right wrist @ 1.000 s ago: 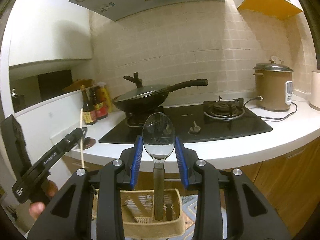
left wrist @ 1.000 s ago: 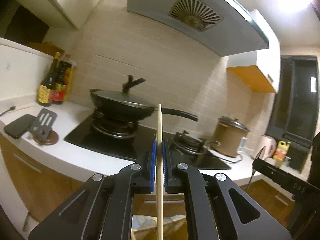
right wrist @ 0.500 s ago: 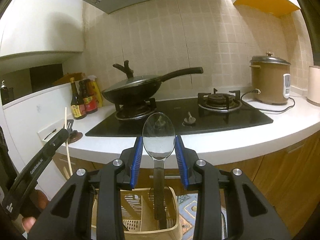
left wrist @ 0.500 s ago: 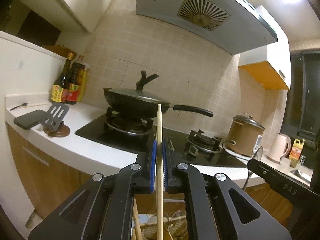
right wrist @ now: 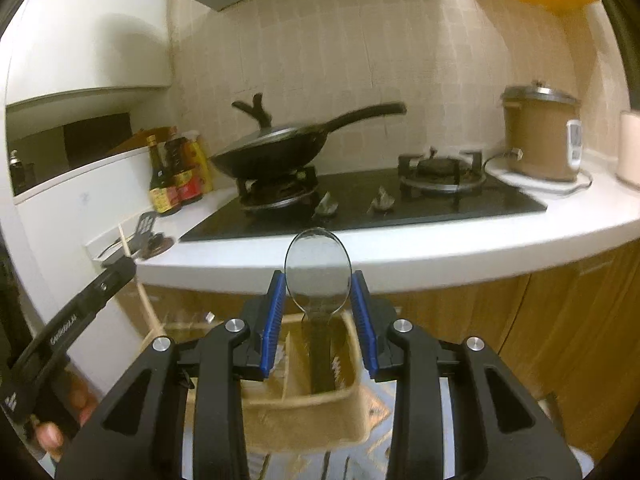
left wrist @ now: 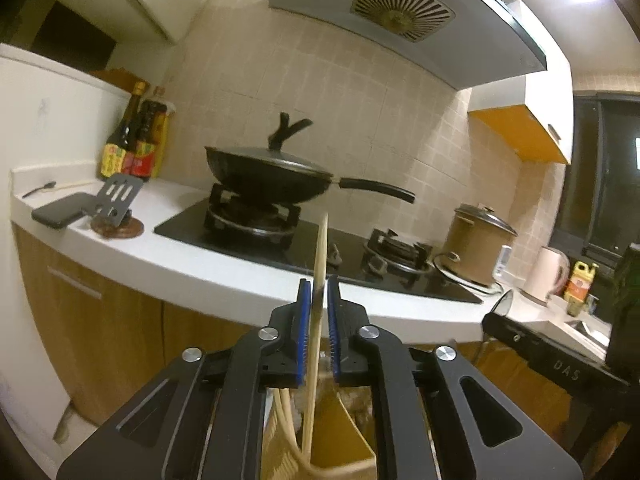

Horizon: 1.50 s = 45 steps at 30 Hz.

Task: Organize utensils
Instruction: 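Lower chopstick and spoon into the basket and open both grippers, then grasp a clear spoon with the left gripper while the right gripper grasps a wooden chopstick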

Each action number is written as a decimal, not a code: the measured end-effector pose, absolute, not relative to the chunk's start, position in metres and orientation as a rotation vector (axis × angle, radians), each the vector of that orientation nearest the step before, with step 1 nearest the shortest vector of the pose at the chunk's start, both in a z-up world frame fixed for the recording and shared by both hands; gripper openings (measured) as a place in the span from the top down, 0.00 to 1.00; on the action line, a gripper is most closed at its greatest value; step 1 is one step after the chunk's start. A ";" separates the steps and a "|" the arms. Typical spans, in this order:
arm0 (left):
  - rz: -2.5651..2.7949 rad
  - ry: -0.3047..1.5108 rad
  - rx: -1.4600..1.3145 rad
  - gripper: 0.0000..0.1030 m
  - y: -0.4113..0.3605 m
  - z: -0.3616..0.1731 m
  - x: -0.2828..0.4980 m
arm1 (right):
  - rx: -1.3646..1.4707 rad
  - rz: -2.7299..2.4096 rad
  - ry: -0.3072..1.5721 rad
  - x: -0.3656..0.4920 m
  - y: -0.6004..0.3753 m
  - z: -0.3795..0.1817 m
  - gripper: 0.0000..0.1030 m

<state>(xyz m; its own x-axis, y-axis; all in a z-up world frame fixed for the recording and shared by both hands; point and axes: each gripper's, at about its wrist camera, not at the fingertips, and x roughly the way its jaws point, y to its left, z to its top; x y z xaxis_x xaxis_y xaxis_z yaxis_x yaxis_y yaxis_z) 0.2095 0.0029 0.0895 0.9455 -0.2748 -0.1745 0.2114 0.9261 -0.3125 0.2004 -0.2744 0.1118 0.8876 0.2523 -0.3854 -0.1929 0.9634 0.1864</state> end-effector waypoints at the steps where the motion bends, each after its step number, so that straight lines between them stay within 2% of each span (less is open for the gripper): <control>1: -0.261 0.226 -0.294 0.84 0.005 0.090 0.206 | 0.148 0.242 0.431 0.196 -0.275 0.111 0.63; 2: -0.269 0.233 -0.293 0.77 0.007 0.091 0.202 | 0.148 0.241 0.435 0.192 -0.275 0.110 0.57; 3: -0.274 0.237 -0.292 0.75 0.008 0.092 0.197 | 0.145 0.237 0.434 0.184 -0.275 0.110 0.51; 13: -0.321 0.297 -0.307 0.72 0.037 0.113 0.136 | 0.121 0.225 0.451 0.118 -0.277 0.142 0.51; 15: -0.339 0.317 -0.313 0.68 0.042 0.118 0.127 | 0.092 0.225 0.465 0.105 -0.271 0.149 0.51; 21: -0.365 0.441 -0.265 0.65 0.047 0.116 0.101 | 0.017 0.258 0.604 0.080 -0.245 0.143 0.51; 25: -0.364 0.589 -0.190 0.65 0.041 0.094 0.097 | -0.030 0.280 0.766 0.075 -0.225 0.112 0.51; 32: -0.362 0.871 -0.057 0.67 0.028 0.021 0.101 | 0.031 0.283 0.985 0.078 -0.221 0.047 0.52; 34: -0.383 0.947 -0.021 0.75 0.024 0.001 0.102 | 0.059 0.292 1.026 0.082 -0.223 0.035 0.52; 36: -0.416 1.027 0.011 0.77 0.018 -0.020 0.103 | 0.076 0.318 1.063 0.090 -0.223 0.027 0.52; 41: -0.442 1.110 0.038 0.77 0.010 -0.044 0.104 | 0.124 0.340 1.153 0.111 -0.216 0.010 0.52; 45: -0.442 1.152 0.080 0.77 0.004 -0.056 0.108 | 0.130 0.338 1.182 0.122 -0.208 0.001 0.62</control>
